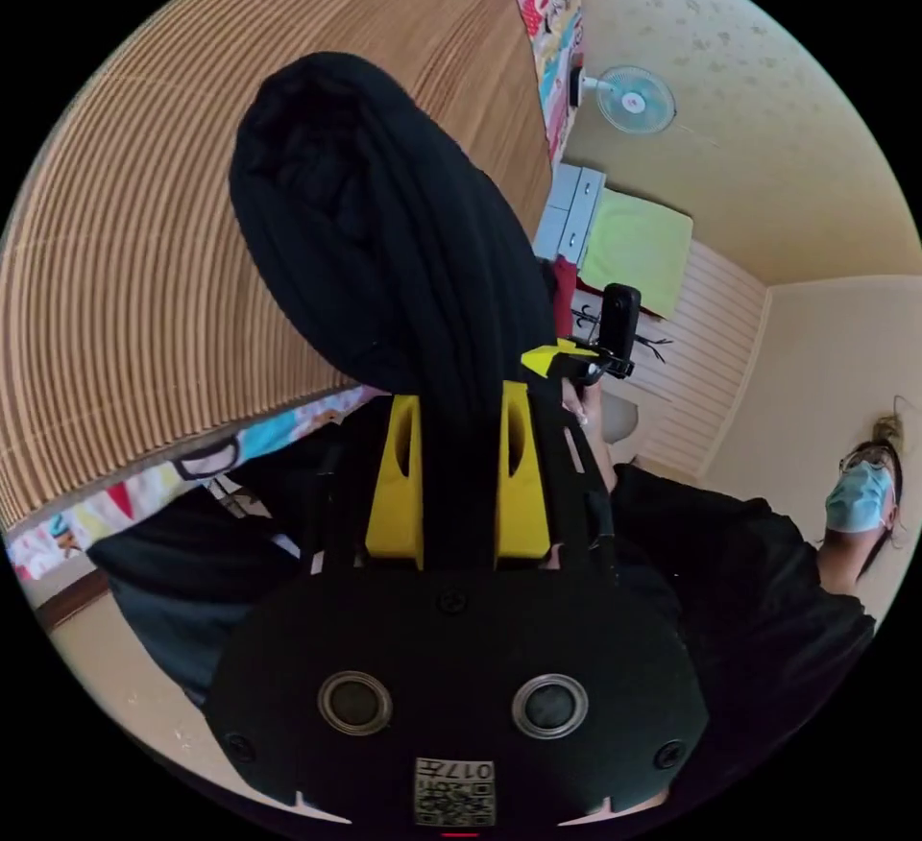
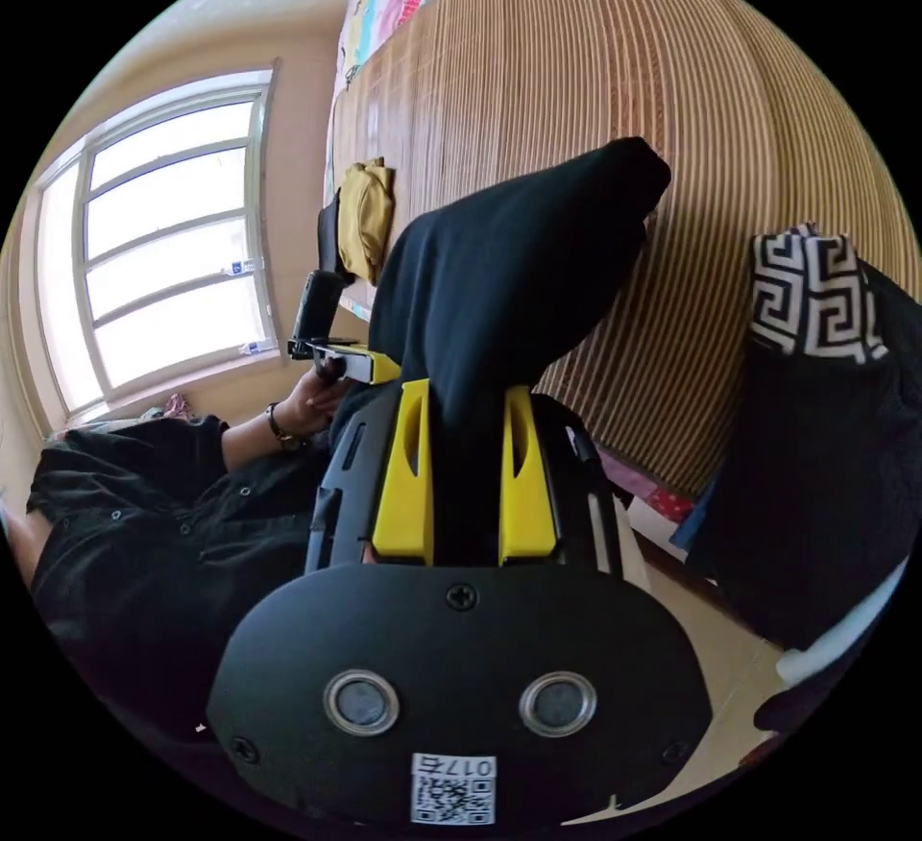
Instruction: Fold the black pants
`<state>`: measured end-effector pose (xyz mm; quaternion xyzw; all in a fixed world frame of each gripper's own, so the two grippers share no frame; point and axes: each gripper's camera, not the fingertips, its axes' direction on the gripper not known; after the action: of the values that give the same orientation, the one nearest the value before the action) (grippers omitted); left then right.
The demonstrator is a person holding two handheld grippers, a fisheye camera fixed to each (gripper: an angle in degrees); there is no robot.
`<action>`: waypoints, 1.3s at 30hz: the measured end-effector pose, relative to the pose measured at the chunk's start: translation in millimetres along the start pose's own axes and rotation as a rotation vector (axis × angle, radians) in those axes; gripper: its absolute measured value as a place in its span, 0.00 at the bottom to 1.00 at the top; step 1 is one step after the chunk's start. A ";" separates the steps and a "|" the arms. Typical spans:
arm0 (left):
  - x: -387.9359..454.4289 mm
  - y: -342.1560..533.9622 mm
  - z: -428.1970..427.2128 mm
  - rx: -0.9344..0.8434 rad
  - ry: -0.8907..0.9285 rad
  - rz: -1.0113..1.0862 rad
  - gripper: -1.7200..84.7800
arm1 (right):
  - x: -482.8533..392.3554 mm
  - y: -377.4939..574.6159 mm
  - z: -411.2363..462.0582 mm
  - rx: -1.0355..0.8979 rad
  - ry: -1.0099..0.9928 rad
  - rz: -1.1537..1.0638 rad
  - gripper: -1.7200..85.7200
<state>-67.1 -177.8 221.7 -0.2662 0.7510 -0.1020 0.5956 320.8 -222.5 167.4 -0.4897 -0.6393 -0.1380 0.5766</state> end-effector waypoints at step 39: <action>64.8 62.1 1.0 0.447 -0.342 -0.511 0.07 | 160.5 4.3 -114.3 -0.314 0.236 0.886 0.04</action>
<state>-93.1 -159.4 137.7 -0.3215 0.5093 -0.3627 0.7111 416.2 -230.2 339.8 -0.7768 -0.2707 -0.0285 0.5678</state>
